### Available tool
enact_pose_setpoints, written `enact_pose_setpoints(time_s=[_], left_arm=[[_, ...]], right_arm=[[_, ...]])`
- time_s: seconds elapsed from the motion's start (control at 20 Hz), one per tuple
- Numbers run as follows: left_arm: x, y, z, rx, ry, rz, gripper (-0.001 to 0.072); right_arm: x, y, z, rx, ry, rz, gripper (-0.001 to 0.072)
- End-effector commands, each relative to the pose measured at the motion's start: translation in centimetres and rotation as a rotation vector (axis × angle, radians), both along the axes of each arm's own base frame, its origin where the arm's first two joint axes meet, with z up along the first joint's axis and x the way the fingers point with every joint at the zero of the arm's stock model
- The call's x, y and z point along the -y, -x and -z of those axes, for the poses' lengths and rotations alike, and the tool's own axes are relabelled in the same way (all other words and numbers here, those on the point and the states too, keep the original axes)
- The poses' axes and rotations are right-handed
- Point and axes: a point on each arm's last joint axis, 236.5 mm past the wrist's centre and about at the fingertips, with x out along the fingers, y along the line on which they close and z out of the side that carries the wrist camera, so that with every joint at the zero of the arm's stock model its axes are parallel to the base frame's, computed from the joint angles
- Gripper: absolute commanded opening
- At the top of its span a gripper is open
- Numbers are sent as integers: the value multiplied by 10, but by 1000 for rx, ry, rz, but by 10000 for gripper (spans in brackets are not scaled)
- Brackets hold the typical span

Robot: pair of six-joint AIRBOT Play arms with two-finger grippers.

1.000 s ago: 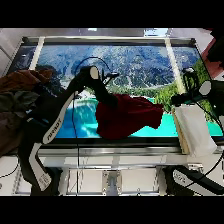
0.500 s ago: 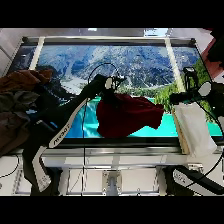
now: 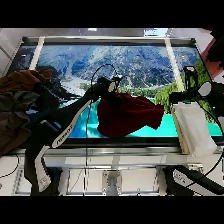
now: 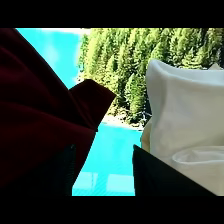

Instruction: Fold the shirts.

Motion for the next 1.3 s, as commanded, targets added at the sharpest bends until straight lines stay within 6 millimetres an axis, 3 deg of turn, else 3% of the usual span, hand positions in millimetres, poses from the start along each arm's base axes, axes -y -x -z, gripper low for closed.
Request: enact_pose_setpoints(time_s=[0.0, 0.15, 0.25, 0.35, 0.45, 0.55, 0.65, 0.85, 0.95, 1.1, 1.2, 1.25], left_arm=[[0, -1, 5, 5, -12, 11, 14], [-11, -7, -5, 30, -69, 38, 13], [-19, -16, -19, 68, -112, 53, 14], [-23, -23, -31, 99, -129, 54, 13], [-22, -26, -36, 113, -124, 53, 14], [-22, -26, -36, 111, -125, 53, 14], [-22, -26, -36, 110, -126, 53, 13], [-22, -26, -36, 111, -128, 58, 13], [-24, -27, -36, 121, -143, 88, 13], [-50, -45, -55, 209, -252, 87, 13], [-81, -62, -97, 313, -365, 57, 12], [-99, -69, -128, 382, -418, 29, 13]], right_arm=[[-1, 2, 1, -9, -4, 1, 410], [-5, 29, 25, -128, -21, -5, 410], [-7, 57, 61, -229, -39, 5, 411], [-14, 68, 93, -232, -107, 50, 412], [-30, 62, 107, -173, -186, 76, 413], [-40, 46, 108, -93, -250, 109, 413], [-44, 33, 111, -57, -291, 138, 412], [-54, 27, 127, -68, -342, 142, 384], [-54, 25, 125, -51, -326, 100, 42], [-52, 12, 102, 12, -309, 60, 28], [-48, -6, 60, 103, -275, 19, 28], [-45, -16, 28, 174, -251, -4, 27]])
